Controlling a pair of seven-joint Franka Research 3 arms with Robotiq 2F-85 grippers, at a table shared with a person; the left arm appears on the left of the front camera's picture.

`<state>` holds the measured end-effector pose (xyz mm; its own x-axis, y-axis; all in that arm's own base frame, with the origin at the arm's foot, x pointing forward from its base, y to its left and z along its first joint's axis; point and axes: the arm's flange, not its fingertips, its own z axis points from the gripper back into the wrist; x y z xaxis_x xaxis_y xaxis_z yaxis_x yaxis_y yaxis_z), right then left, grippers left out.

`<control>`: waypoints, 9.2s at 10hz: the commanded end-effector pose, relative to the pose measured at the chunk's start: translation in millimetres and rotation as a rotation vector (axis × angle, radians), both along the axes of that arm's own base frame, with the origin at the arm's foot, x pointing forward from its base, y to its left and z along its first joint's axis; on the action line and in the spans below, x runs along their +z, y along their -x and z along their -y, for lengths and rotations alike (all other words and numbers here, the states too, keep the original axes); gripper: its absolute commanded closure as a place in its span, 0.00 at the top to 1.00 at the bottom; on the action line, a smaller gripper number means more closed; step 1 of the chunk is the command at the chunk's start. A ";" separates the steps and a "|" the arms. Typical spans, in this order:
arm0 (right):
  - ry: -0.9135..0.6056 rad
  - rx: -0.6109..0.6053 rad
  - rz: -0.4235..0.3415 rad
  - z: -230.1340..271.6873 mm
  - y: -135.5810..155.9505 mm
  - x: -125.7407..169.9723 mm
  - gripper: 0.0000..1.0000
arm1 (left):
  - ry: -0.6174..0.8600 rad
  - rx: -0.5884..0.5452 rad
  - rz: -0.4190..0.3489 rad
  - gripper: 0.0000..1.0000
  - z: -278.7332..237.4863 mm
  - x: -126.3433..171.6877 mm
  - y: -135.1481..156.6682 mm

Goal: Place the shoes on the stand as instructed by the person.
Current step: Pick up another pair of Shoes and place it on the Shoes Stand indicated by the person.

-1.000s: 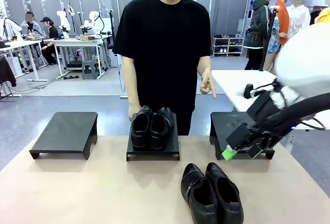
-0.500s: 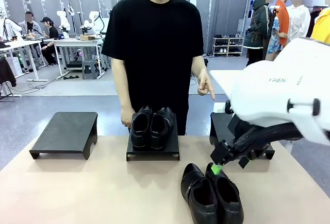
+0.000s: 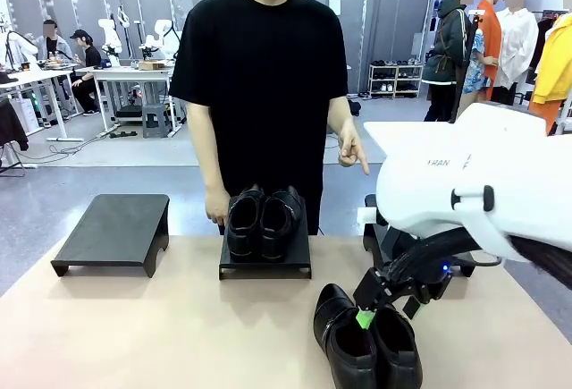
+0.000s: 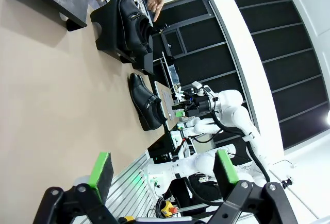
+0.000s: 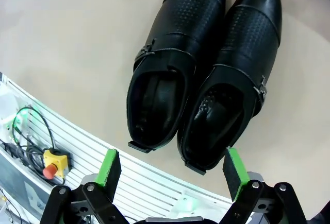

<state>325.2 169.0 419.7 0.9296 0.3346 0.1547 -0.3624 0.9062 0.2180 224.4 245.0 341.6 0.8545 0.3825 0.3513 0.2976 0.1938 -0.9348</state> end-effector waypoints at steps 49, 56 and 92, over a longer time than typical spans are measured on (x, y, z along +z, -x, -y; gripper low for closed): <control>0.120 -0.127 0.124 47.1 -36.9 35.6 0.00 | 0.004 -0.007 0.011 1.00 1.4 1.8 2.9; 0.148 -0.165 0.196 122.4 -50.7 60.8 0.00 | 0.004 -0.007 0.011 1.00 1.4 1.8 2.9; 0.143 -0.377 0.160 136.2 -266.4 62.9 0.07 | 0.004 -0.007 0.011 1.00 1.4 1.8 2.9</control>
<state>577.6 28.7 474.2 0.9646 0.0348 0.2614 -0.0552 0.9959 0.0715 224.3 244.7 341.5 0.8547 0.3824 0.3510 0.2973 0.1935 -0.9350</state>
